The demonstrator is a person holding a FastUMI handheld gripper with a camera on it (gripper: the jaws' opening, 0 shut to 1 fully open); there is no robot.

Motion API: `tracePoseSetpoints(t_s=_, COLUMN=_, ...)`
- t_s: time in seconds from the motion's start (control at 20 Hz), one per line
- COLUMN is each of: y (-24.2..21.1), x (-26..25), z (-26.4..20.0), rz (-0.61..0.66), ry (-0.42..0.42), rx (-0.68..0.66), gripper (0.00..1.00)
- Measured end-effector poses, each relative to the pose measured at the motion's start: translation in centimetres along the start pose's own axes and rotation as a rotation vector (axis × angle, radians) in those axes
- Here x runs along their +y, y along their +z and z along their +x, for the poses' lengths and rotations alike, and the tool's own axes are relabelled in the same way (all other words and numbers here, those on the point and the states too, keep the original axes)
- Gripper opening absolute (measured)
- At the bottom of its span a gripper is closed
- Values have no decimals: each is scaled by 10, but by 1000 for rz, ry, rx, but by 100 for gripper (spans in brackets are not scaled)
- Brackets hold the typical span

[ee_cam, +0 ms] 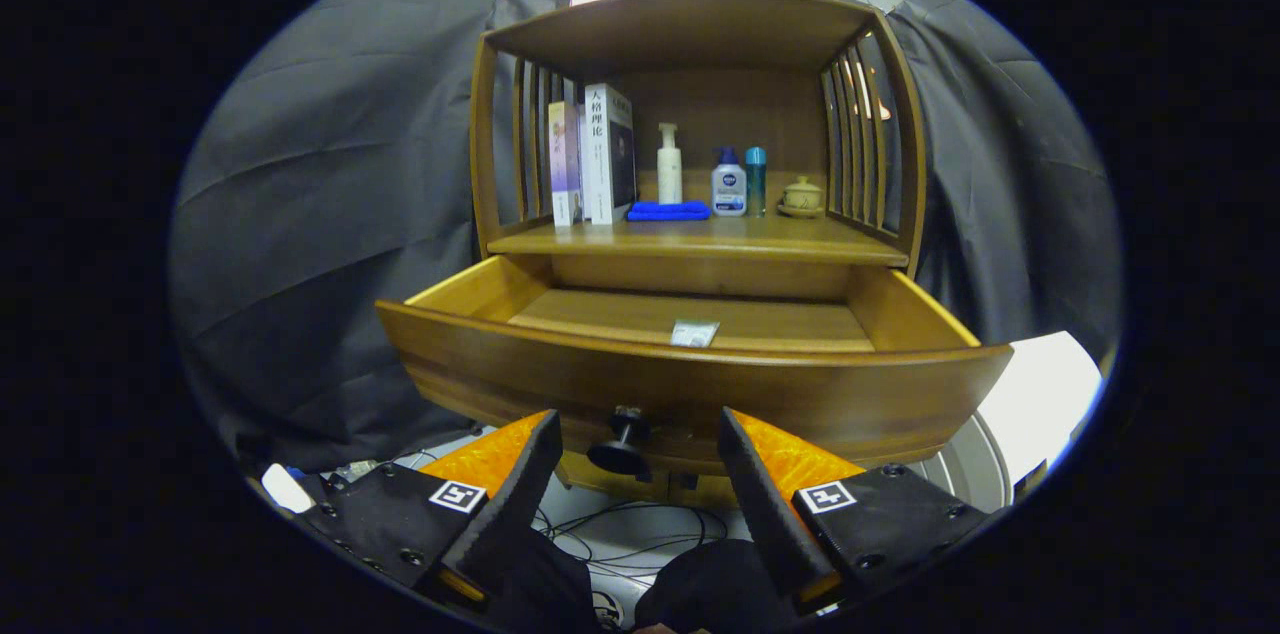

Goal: Pull open the drawer, take out the items inside it, and place them on the countertop above the cabinet.

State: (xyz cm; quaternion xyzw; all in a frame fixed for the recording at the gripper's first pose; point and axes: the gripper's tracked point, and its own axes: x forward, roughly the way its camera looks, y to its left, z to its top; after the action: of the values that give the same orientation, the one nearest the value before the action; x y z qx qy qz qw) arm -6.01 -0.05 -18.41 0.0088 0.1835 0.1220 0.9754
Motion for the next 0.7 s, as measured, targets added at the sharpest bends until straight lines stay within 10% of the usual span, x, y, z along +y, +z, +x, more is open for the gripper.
tracePoseSetpoints(t_s=0.7, y=111, x=-48, z=65, rz=15, ry=-8, rx=141, gripper=97)
